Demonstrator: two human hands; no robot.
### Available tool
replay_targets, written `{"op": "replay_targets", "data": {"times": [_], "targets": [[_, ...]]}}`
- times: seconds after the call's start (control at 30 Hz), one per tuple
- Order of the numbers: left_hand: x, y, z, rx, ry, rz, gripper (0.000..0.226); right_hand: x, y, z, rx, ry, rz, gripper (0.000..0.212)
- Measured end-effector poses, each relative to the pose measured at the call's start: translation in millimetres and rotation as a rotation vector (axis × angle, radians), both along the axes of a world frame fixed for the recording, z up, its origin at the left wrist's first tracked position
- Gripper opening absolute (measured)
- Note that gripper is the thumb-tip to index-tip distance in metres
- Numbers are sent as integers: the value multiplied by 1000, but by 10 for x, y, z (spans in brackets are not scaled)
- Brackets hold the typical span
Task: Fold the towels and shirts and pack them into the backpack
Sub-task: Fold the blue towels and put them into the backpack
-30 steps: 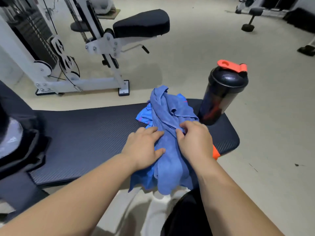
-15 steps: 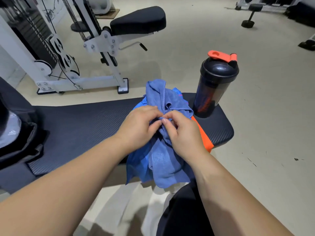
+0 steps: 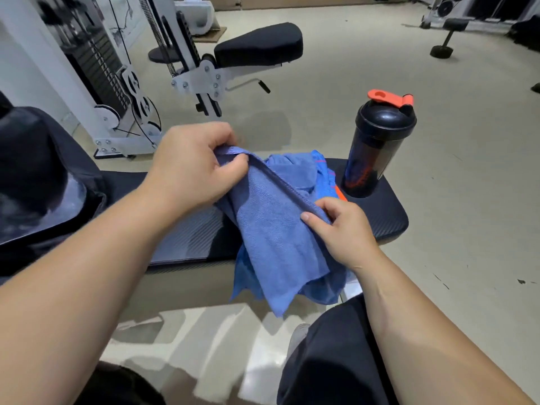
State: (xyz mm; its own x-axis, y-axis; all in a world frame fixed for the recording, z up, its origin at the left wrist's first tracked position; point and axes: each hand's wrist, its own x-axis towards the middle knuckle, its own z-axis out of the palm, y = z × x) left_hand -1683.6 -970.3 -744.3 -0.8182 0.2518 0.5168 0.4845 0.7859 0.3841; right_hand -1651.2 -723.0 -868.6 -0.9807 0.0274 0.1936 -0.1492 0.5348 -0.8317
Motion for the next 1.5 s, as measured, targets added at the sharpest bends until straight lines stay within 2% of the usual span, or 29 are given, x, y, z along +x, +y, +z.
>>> {"op": "replay_targets", "data": {"times": [0.1, 0.2, 0.27, 0.33, 0.4, 0.43, 0.5, 0.57, 0.67, 0.9, 1.03, 1.17, 1.33, 1.5], "targets": [[110, -262, 163, -20, -35, 29, 19, 24, 61, -10, 38, -74, 29, 19], [231, -507, 285, -64, -217, 76, 17, 47, 123, 79, 44, -183, 55, 15], [282, -704, 363, -181, -466, 17, 16, 75, 154, 240, -38, -218, 92, 13], [348, -882, 451, -215, -796, -123, 20, 117, 169, 477, -166, -243, 162, 14], [360, -1031, 467, -91, -1032, -220, 25, 148, 177, 728, -307, -323, 264, 15], [331, -1089, 443, -18, -1073, -223, 27, 152, 180, 847, -353, -361, 300, 15], [194, -1167, 344, 33, -991, -150, 30, 105, 195, 1024, -371, -391, 335, 15], [15, -1186, 174, -27, -796, -9, 31, -4, 193, 1099, -310, -392, 324, 13], [-139, -1075, -124, 1, -610, 156, 29, -264, 135, 959, -177, -375, 189, 11], [-475, -1004, -860, 236, -653, 249, 27, -796, -32, 350, -227, -350, -141, 13], [-766, -988, -907, 307, -532, 321, 28, -1030, -97, 320, -64, -255, -145, 16], [-1139, -976, -782, 153, -410, 309, 26, -1404, -78, 478, 235, -182, -127, 31], [-1657, -882, -877, -102, -432, 270, 19, -1954, -141, 367, 346, -202, -137, 18], [-1969, -823, -1106, -161, -439, 234, 19, -2173, -157, 142, 525, -219, -157, 12]]}}
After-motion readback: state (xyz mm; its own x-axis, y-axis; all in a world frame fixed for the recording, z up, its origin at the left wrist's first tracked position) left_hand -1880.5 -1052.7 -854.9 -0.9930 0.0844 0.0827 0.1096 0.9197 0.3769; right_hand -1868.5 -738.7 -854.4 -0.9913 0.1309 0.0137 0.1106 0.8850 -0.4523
